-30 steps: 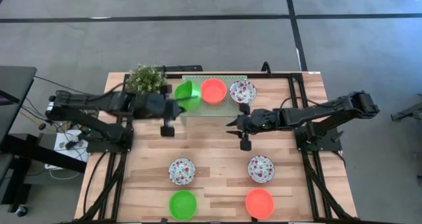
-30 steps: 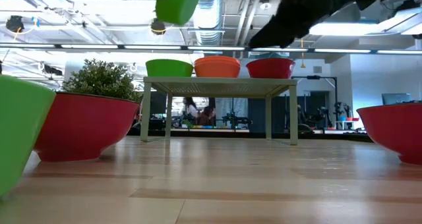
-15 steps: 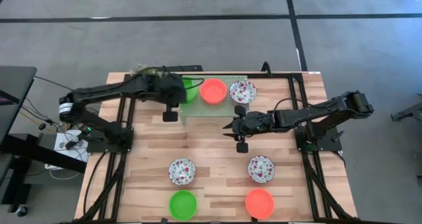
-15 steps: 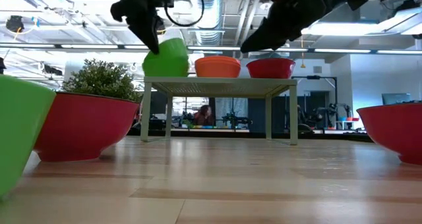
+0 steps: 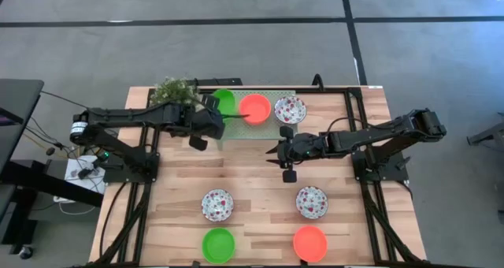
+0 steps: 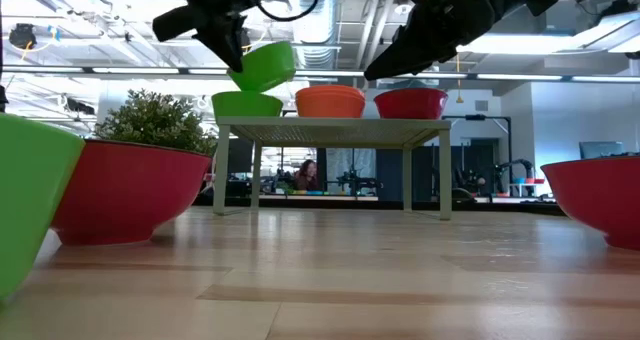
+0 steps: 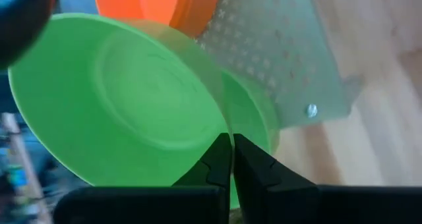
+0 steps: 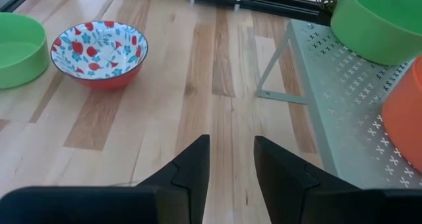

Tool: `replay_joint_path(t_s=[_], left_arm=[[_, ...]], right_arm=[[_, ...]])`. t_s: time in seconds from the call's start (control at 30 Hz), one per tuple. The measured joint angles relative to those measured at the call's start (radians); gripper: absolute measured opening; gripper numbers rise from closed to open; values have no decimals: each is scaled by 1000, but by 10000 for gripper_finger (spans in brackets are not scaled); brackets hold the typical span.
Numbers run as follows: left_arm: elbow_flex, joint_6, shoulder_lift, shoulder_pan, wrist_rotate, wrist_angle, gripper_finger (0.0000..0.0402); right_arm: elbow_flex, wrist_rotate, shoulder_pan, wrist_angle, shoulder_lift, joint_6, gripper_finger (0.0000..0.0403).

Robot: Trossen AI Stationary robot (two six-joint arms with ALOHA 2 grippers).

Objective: Pick & Place Mini bowls
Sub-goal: Stack the green bowl on the green bowl on the shelf

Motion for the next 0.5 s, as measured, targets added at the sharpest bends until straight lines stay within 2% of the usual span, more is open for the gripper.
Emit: replay_joint_path(t_s=[0.27,0.5], left_arm=[[0,160,0,23,-26,-137,8],[0,171,0,65,-21,-139,9]], right_arm=[[0,0,0,0,0,0,113],[0,0,0,0,0,0,113]])
